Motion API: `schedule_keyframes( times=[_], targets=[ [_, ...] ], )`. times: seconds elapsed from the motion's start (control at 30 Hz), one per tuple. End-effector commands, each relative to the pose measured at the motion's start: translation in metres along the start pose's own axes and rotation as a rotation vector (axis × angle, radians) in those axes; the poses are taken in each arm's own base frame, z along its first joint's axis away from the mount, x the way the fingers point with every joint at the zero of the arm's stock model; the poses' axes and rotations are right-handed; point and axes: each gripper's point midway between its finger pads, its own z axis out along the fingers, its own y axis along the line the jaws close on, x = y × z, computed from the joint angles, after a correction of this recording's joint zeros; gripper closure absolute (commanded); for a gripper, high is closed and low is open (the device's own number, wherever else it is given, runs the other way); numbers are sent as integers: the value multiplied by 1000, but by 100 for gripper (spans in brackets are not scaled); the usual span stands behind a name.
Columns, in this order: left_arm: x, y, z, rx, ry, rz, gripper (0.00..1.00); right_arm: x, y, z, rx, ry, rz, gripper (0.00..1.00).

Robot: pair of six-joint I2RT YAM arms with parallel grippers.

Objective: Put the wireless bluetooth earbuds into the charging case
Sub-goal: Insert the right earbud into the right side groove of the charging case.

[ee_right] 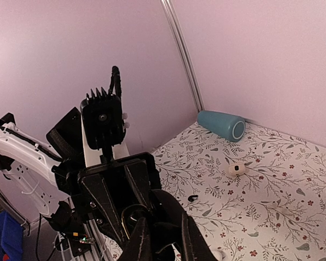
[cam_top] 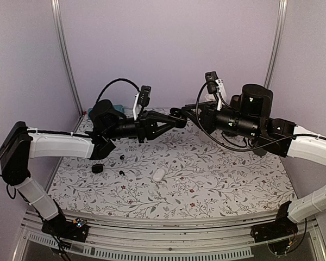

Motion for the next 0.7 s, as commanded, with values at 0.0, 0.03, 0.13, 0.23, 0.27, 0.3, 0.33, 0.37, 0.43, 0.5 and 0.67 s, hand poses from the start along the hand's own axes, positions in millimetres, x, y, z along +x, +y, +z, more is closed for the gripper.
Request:
schedule_keyframes(
  times=[0.0, 0.03, 0.13, 0.23, 0.27, 0.3, 0.33, 0.37, 0.43, 0.5, 0.67],
  targets=[
    [-26, -15, -2, 1, -71, 88, 100, 12, 6, 5, -21, 54, 12, 93],
    [-27, -16, -2, 2, -74, 91, 100, 13, 7, 5, -23, 56, 12, 93],
    [-29, -16, -3, 0, -79, 99, 100, 15, 7, 5, -23, 63, 11, 93],
    [-30, -16, -3, -2, -82, 103, 100, 17, 8, 7, -31, 74, 6, 93],
    [-30, -16, -3, -2, -83, 103, 100, 18, 9, 8, -37, 79, 4, 93],
    [-31, -17, -3, -1, -86, 105, 100, 19, 9, 9, -41, 84, 4, 93],
    [-31, -17, -3, -1, -88, 108, 100, 21, 10, 10, -46, 91, 3, 93],
    [-32, -17, -3, 0, -90, 109, 100, 22, 10, 11, -50, 96, 3, 93],
    [-32, -17, -3, -2, -93, 111, 100, 25, 11, 14, -55, 112, 2, 92],
    [-34, -18, -3, -2, -98, 115, 100, 27, 11, 16, -56, 122, 1, 91],
    [-37, -18, -4, -11, -108, 125, 100, 24, 7, 15, -31, 115, -7, 90]
  ],
)
